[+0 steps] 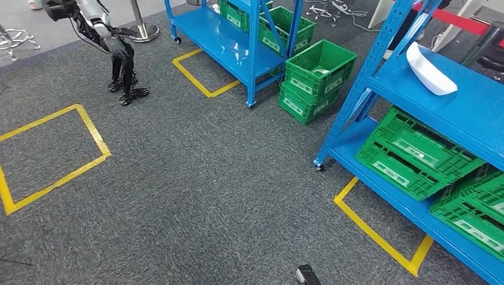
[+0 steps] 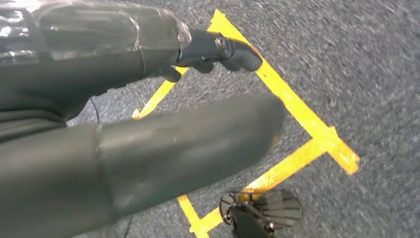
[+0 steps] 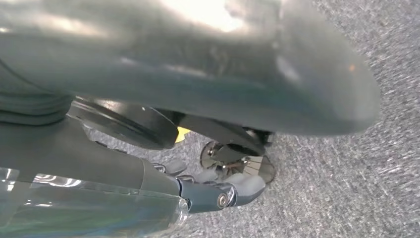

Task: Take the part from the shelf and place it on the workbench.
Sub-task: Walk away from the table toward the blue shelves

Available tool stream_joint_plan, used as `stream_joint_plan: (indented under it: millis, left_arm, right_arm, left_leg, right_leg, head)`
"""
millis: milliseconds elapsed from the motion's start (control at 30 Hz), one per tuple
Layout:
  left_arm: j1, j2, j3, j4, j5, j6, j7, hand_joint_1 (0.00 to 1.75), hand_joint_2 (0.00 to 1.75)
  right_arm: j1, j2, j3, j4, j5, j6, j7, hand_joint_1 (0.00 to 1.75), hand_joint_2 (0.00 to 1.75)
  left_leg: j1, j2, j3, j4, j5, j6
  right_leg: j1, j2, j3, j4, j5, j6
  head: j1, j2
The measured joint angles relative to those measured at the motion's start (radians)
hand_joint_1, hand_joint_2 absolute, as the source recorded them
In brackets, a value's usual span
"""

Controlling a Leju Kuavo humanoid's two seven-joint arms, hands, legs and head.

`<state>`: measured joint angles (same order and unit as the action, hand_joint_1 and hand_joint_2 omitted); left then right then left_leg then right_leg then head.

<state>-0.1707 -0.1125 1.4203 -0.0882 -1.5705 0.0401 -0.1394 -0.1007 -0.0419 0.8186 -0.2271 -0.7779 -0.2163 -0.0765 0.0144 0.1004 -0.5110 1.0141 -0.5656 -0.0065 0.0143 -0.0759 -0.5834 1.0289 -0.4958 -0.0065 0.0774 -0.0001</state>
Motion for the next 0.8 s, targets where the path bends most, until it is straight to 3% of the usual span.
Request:
stream_joint_plan:
  millis: [67,133,200,267,300,333,367,433,500,533,567,600,667,733,800]
  left_arm:
    - [-0.001,-0.002,-0.003,0.0,0.0,0.0,-0.002,0.0,0.0]
    - [-0.003,-0.004,-0.007,0.0,0.0,0.0,-0.004,0.0,0.0]
    - [-0.003,-0.005,-0.011,0.0,0.0,-0.001,-0.005,0.0,0.0]
    - [0.002,-0.006,-0.013,0.0,0.0,-0.001,0.001,0.0,0.0]
    - [0.004,-0.005,-0.013,0.0,0.0,-0.001,0.005,0.0,0.0]
    - [0.005,-0.005,-0.014,0.0,0.0,-0.002,0.008,0.0,0.0]
    - [0.006,-0.005,-0.015,0.0,0.0,-0.003,0.011,0.0,0.0]
    - [0.005,-0.005,-0.016,0.0,0.0,-0.004,0.016,0.0,0.0]
    - [0.006,-0.006,-0.019,0.0,0.0,-0.004,0.019,0.0,0.0]
    - [0.006,-0.006,-0.021,0.0,0.0,-0.004,0.019,0.0,0.0]
    - [0.007,-0.007,-0.023,0.0,0.0,-0.004,0.017,0.0,0.0]
    - [0.007,-0.006,-0.024,0.0,0.0,-0.004,0.014,0.0,0.0]
    - [0.007,-0.006,-0.025,0.0,0.0,-0.004,0.01,0.0,0.0]
    - [0.008,-0.006,-0.025,0.0,0.0,-0.003,0.007,0.0,0.0]
    - [0.009,-0.005,-0.026,0.0,0.0,-0.003,0.006,0.0,0.0]
  right_arm:
    - [0.0,-0.001,0.0,0.0,0.0,0.0,-0.001,0.0,0.0]
    - [0.001,-0.002,0.0,0.0,-0.001,-0.001,-0.002,0.0,0.0]
    - [-0.007,-0.002,0.0,0.0,-0.001,0.0,-0.004,0.0,0.0]
    - [-0.015,0.0,0.0,0.0,-0.003,0.0,-0.004,0.0,0.0]
    - [-0.015,0.001,0.0,0.0,-0.004,0.0,-0.004,0.0,0.0]
    - [-0.013,0.001,0.0,0.0,-0.006,0.0,-0.004,0.0,0.0]
    - [-0.011,0.001,0.0,0.0,-0.007,0.0,-0.004,0.0,0.0]
    - [-0.009,0.001,0.0,0.0,-0.008,0.0,-0.004,0.0,0.0]
    - [-0.011,0.001,0.0,0.0,-0.009,0.001,-0.004,0.0,0.0]
    - [-0.012,0.002,0.0,0.0,-0.009,0.002,-0.004,0.0,0.0]
    - [-0.011,0.001,0.0,0.0,-0.01,0.002,-0.004,0.0,0.0]
    - [-0.009,0.002,0.001,0.0,-0.011,0.002,-0.004,0.0,0.0]
    - [-0.008,0.002,0.002,0.0,-0.011,0.002,-0.004,0.0,0.0]
    - [-0.014,0.004,0.003,0.0,-0.012,0.003,-0.004,0.0,0.0]
    - [-0.015,0.004,0.005,-0.001,-0.014,0.003,-0.004,0.0,0.0]
  left_leg:
    - [0.0,0.012,0.005,-0.002,-0.006,-0.012]
    - [0.004,-0.035,0.002,0.021,-0.025,-0.021]
    - [0.007,-0.101,-0.048,0.119,-0.07,-0.026]
    - [0.006,-0.112,-0.125,0.244,-0.106,-0.028]
    - [0.007,-0.11,-0.15,0.273,-0.101,-0.029]
    - [0.007,-0.108,-0.157,0.264,-0.075,-0.03]
    - [0.008,-0.113,-0.147,0.22,-0.033,-0.031]
    - [0.016,-0.16,-0.106,0.103,0.037,-0.032]
    - [0.021,-0.203,-0.081,0.044,0.047,-0.025]
    - [0.021,-0.203,-0.076,0.038,0.039,-0.019]
    - [0.02,-0.188,-0.073,0.035,0.036,-0.01]
    - [0.02,-0.173,-0.069,0.031,0.034,-0.004]
    - [0.02,-0.137,-0.059,0.024,0.031,0.009]
    - [0.014,-0.097,-0.051,0.022,0.024,0.017]
    - [0.01,-0.06,-0.042,0.023,0.013,0.019]
  right_leg:
    - [0.003,0.012,0.005,-0.013,-0.005,-0.009]
    - [-0.002,0.03,0.016,-0.027,-0.002,-0.016]
    - [-0.006,0.049,0.025,-0.034,-0.001,-0.025]
    - [-0.007,0.077,0.03,-0.034,-0.005,-0.03]
    - [-0.008,0.092,0.034,-0.034,-0.008,-0.03]
    - [-0.009,0.107,0.04,-0.033,-0.012,-0.029]
    - [-0.011,0.121,0.045,-0.031,-0.016,-0.025]
    - [-0.014,0.148,0.05,-0.02,-0.029,-0.014]
    - [-0.018,0.174,0.042,-0.009,-0.038,-0.001]
    - [-0.019,0.188,0.037,-0.008,-0.039,0.005]
    - [-0.022,0.2,0.034,-0.01,-0.039,0.01]
    - [-0.022,0.194,0.032,-0.007,-0.041,0.015]
    - [-0.02,0.145,0.007,0.042,-0.069,0.025]
    - [-0.021,0.092,-0.057,0.161,-0.123,0.033]
    - [-0.023,0.08,-0.115,0.259,-0.149,0.036]
  head:
    - [0.0,0.0]
    - [-0.003,0.0]
    - [-0.012,0.0]
    - [-0.024,0.0]
    - [-0.03,0.0]
    - [-0.034,0.0]
    - [-0.037,0.0]
    - [-0.045,0.0]
    - [-0.049,0.0]
    - [-0.049,0.0]
    - [-0.046,0.0]
    - [-0.043,0.0]
    - [-0.03,0.0]
    - [-0.015,0.0]
    - [-0.008,0.0]
